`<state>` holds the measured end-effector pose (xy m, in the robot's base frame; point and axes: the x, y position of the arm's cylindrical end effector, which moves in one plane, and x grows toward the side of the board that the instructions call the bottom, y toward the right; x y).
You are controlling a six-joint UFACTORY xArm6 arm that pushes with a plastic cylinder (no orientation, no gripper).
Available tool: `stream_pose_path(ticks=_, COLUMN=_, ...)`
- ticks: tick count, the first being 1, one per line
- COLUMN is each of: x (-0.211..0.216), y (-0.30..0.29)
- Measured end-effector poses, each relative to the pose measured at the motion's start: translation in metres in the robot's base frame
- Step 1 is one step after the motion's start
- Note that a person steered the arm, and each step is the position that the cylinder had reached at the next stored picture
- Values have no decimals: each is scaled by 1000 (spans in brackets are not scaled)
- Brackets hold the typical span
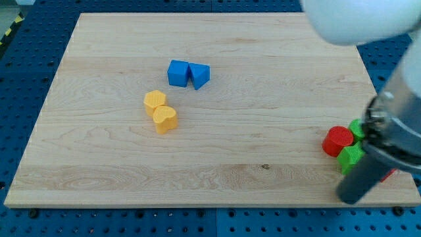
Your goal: Slide the red star and red circle towards the left
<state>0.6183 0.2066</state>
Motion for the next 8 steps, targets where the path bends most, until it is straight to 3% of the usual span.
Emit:
stream_pose_path(ticks=1, x=0, y=80)
stream_pose_path(ticks=8, x=-50, y=51)
